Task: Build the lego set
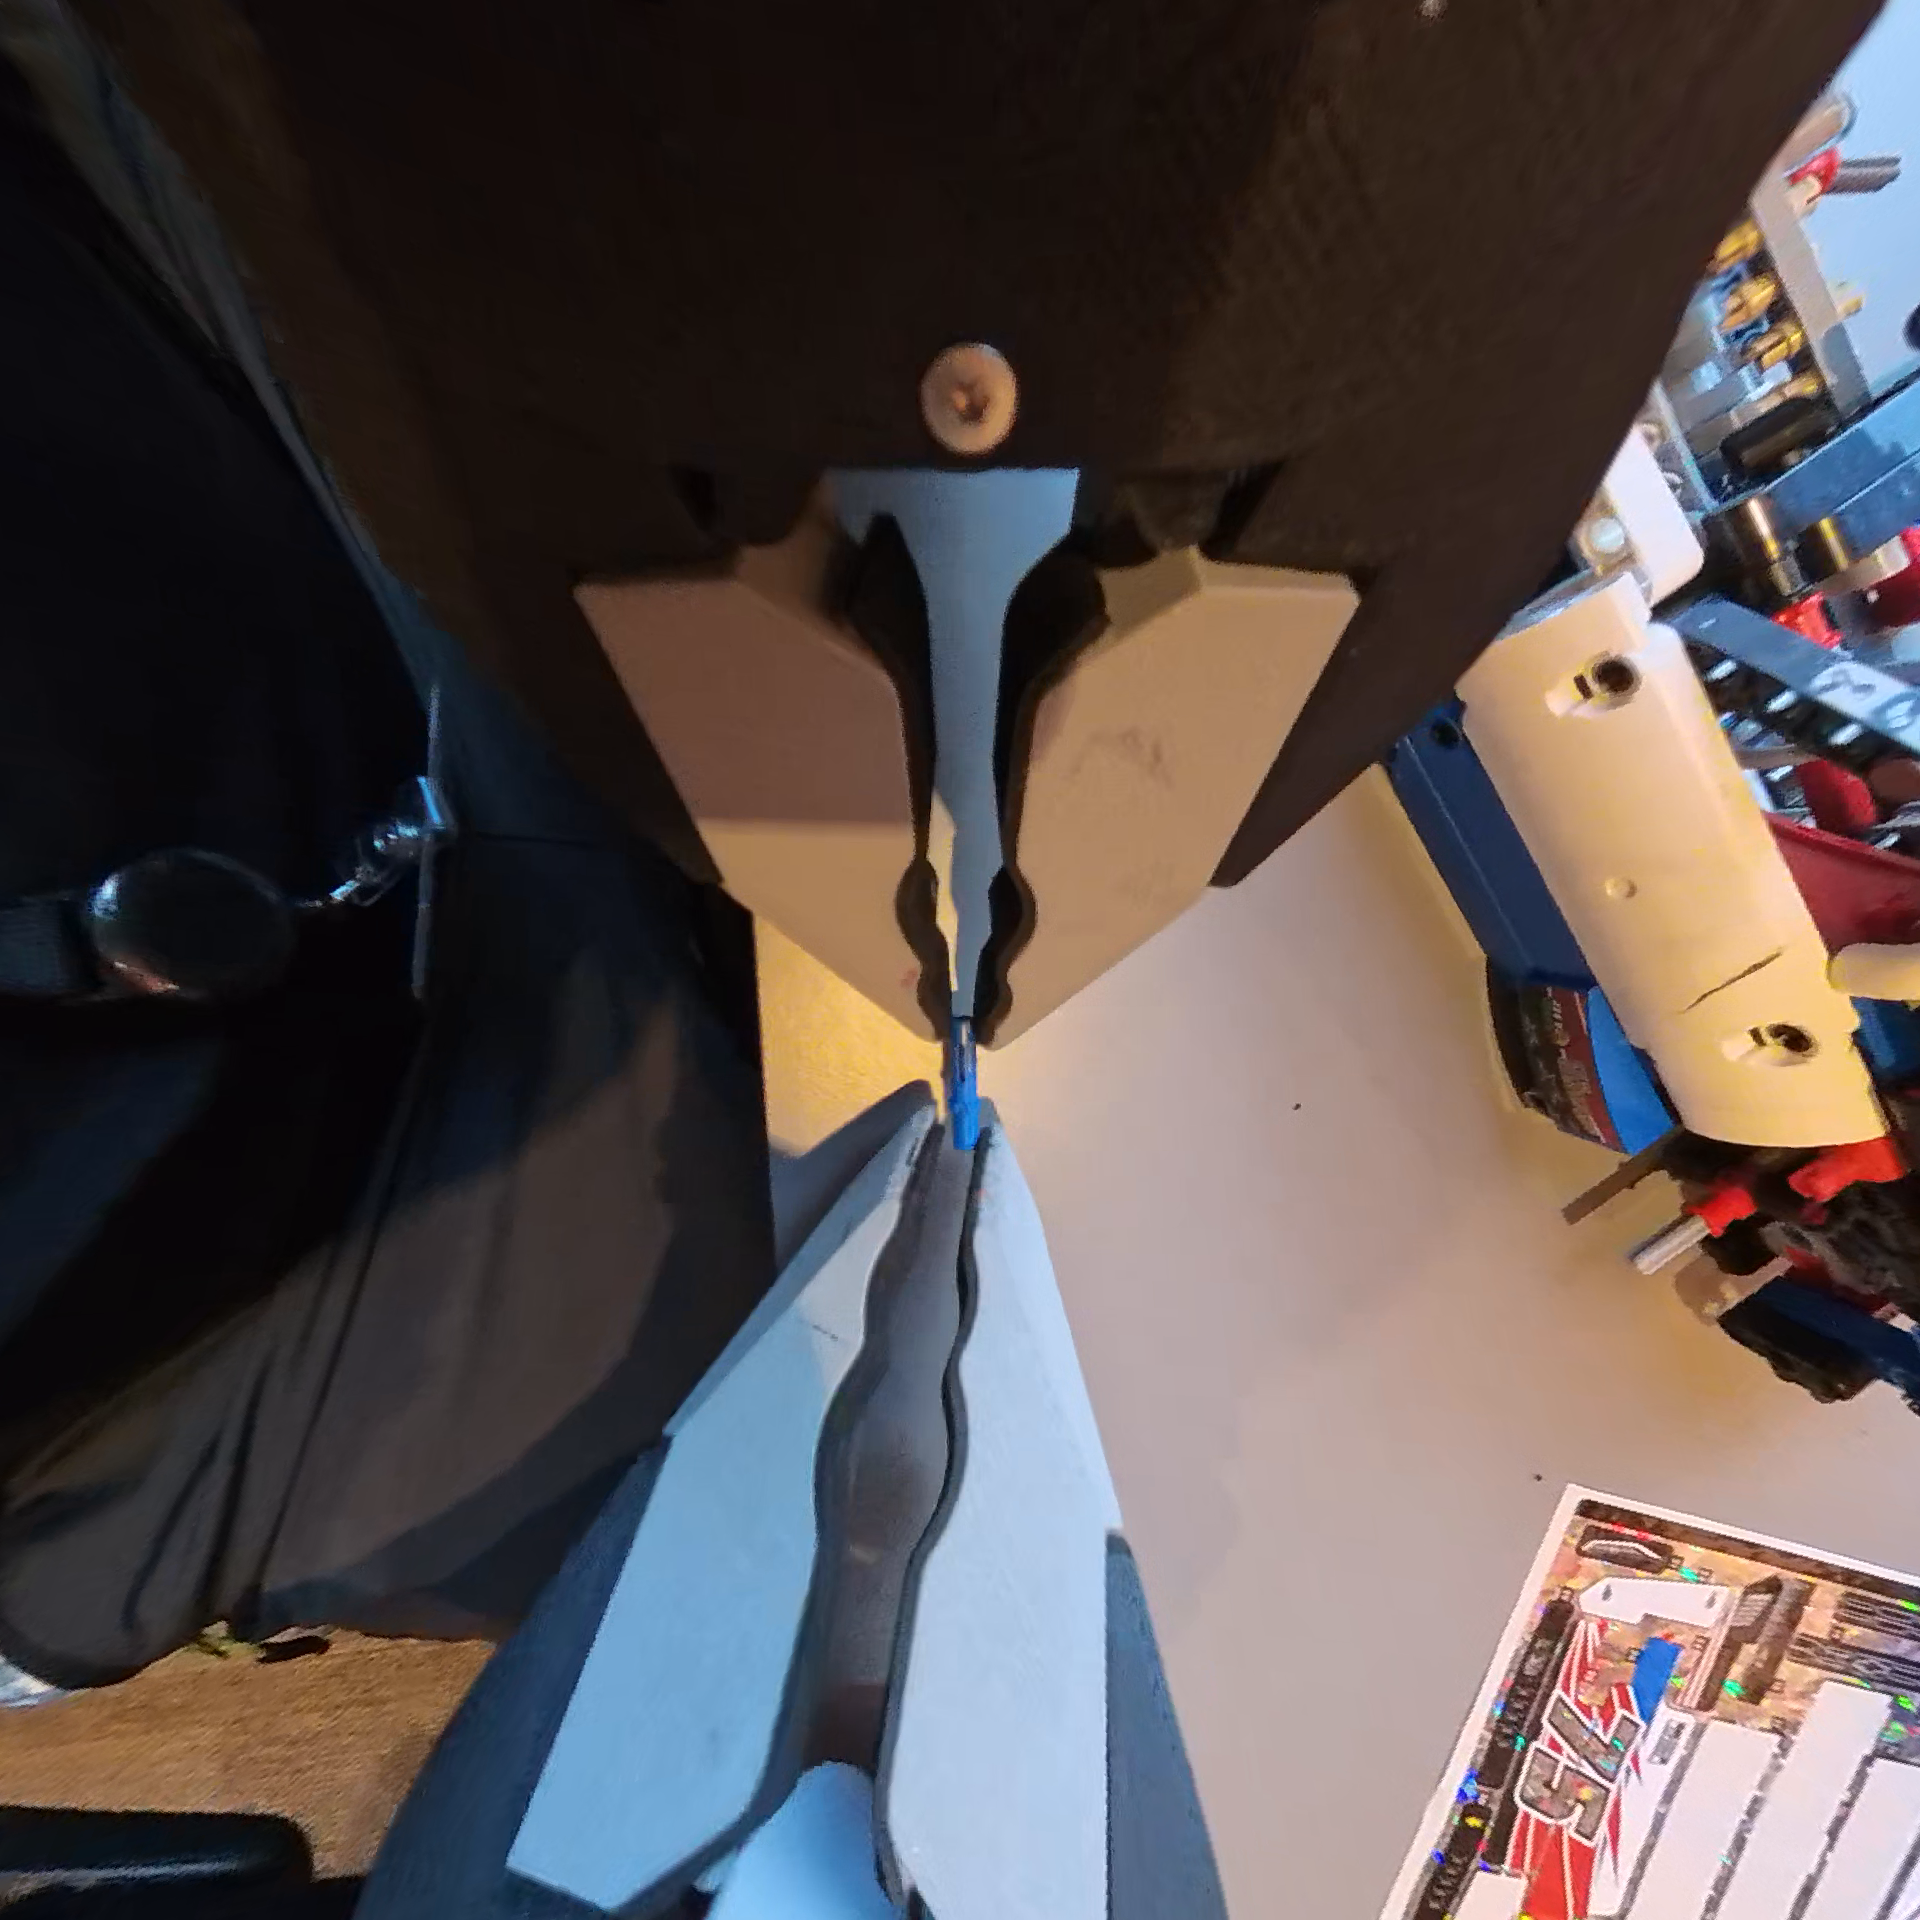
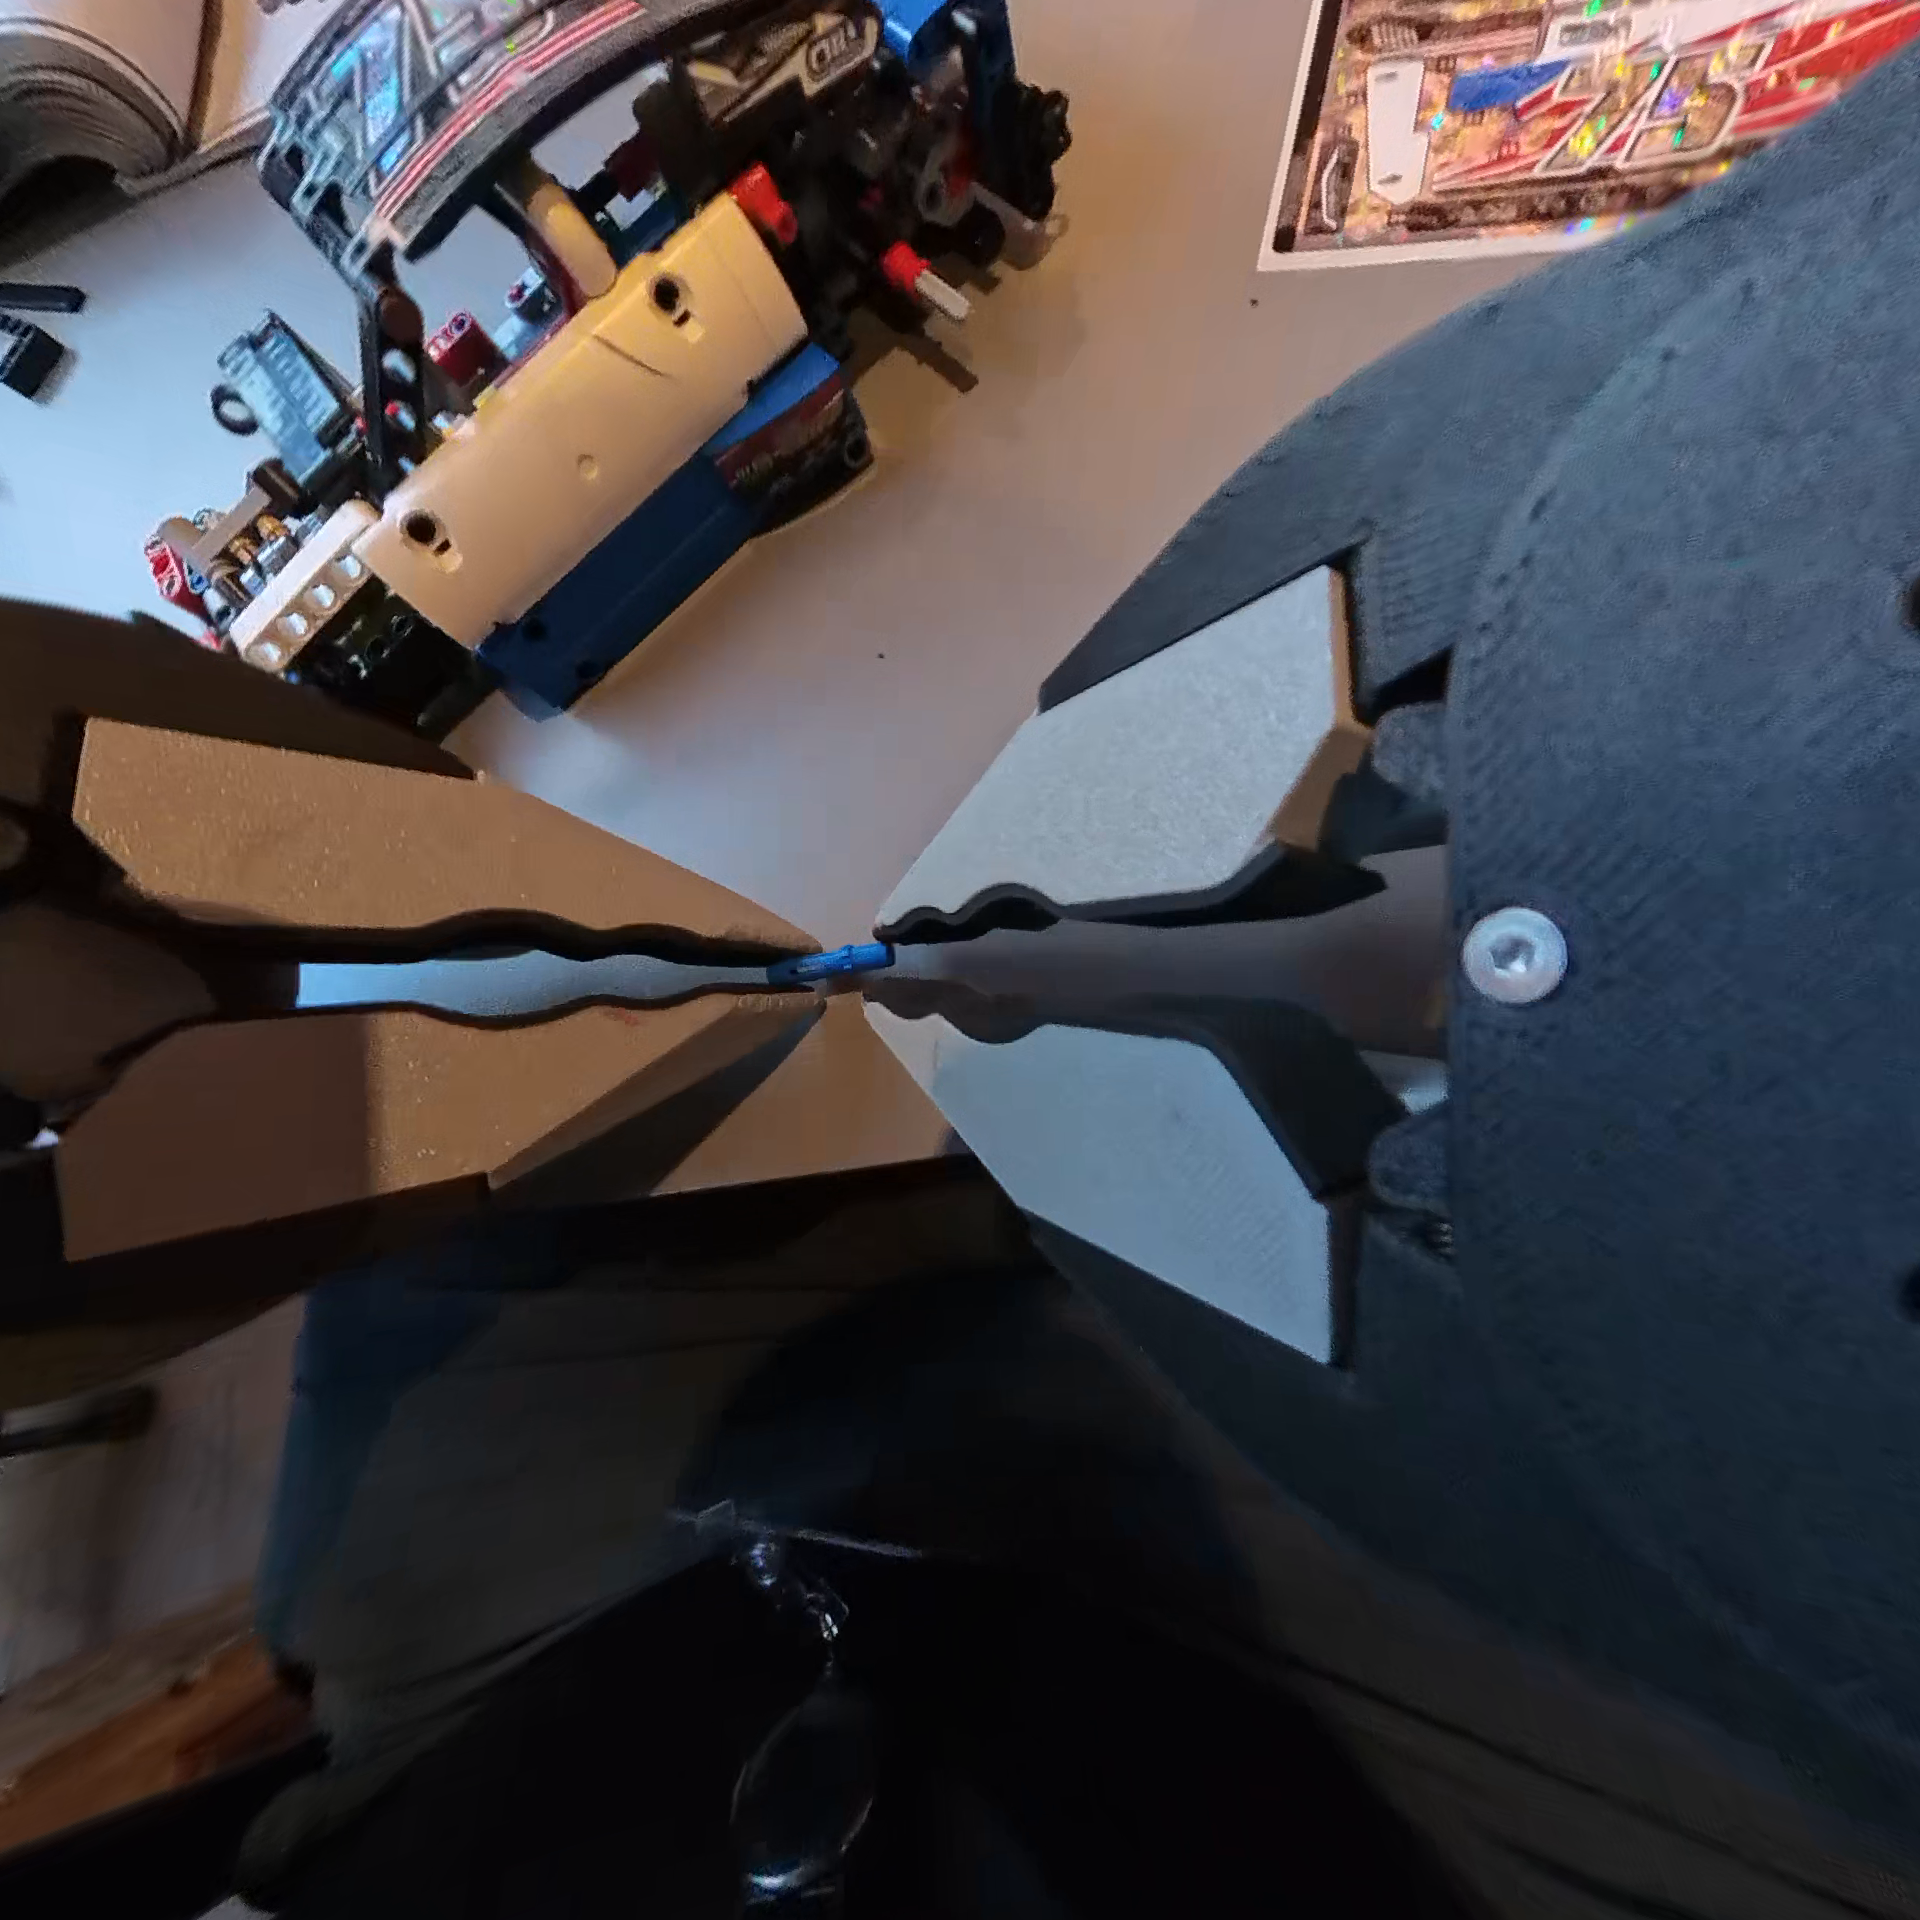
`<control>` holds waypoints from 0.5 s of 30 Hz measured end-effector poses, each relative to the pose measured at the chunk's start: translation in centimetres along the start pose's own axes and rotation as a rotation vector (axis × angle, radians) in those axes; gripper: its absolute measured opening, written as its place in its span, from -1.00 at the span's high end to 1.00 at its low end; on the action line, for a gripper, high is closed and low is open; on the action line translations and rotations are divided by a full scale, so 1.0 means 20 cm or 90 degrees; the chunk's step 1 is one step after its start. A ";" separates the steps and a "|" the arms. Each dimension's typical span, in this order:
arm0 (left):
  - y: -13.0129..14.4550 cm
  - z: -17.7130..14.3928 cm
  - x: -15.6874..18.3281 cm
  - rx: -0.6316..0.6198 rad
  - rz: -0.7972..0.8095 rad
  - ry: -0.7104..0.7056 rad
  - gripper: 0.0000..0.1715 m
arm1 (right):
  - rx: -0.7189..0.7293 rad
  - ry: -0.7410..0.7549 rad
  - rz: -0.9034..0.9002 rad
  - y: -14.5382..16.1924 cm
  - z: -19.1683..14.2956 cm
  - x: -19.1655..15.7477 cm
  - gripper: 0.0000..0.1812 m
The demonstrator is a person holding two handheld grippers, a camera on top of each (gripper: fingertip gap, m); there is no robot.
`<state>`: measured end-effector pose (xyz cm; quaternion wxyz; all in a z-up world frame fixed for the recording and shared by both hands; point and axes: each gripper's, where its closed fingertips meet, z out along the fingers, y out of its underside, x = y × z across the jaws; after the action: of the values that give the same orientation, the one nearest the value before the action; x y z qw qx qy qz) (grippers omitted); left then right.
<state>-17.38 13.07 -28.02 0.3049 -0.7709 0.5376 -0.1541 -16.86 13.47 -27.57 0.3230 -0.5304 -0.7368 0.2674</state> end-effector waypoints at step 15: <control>0.02 -0.01 0.05 0.004 -0.031 0.060 0.98 | 0.009 0.014 -0.083 -0.03 0.01 -0.05 0.98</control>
<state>-17.32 12.00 -28.23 0.2780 -0.7745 0.5321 -0.1995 -17.12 12.29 -27.44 0.3513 -0.4820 -0.7643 0.2454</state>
